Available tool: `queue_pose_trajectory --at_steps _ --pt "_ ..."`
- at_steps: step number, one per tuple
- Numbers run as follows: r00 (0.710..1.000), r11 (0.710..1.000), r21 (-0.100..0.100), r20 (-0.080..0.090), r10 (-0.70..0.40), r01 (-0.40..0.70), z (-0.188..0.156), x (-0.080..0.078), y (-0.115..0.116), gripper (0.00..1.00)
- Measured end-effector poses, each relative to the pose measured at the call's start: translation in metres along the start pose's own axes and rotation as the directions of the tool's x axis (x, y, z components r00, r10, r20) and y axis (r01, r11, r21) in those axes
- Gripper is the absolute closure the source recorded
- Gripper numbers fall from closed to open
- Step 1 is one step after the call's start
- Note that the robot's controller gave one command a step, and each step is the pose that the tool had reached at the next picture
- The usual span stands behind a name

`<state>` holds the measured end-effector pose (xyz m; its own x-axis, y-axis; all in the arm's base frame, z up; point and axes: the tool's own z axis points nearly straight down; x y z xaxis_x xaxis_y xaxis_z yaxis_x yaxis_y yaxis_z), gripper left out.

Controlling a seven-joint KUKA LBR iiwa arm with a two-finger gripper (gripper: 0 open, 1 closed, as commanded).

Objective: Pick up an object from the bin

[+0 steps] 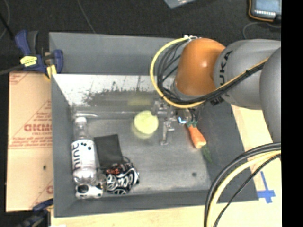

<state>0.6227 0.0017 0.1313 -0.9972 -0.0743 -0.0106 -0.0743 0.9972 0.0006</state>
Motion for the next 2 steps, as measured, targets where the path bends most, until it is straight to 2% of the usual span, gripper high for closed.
queue_pose_trajectory --at_steps 1,2 --pt "1.000 1.000 0.001 -0.007 0.021 -0.021 0.027 -0.003 0.003 0.00" --pt "0.999 0.999 -0.002 0.008 0.032 -0.032 0.044 -0.018 0.054 1.00"
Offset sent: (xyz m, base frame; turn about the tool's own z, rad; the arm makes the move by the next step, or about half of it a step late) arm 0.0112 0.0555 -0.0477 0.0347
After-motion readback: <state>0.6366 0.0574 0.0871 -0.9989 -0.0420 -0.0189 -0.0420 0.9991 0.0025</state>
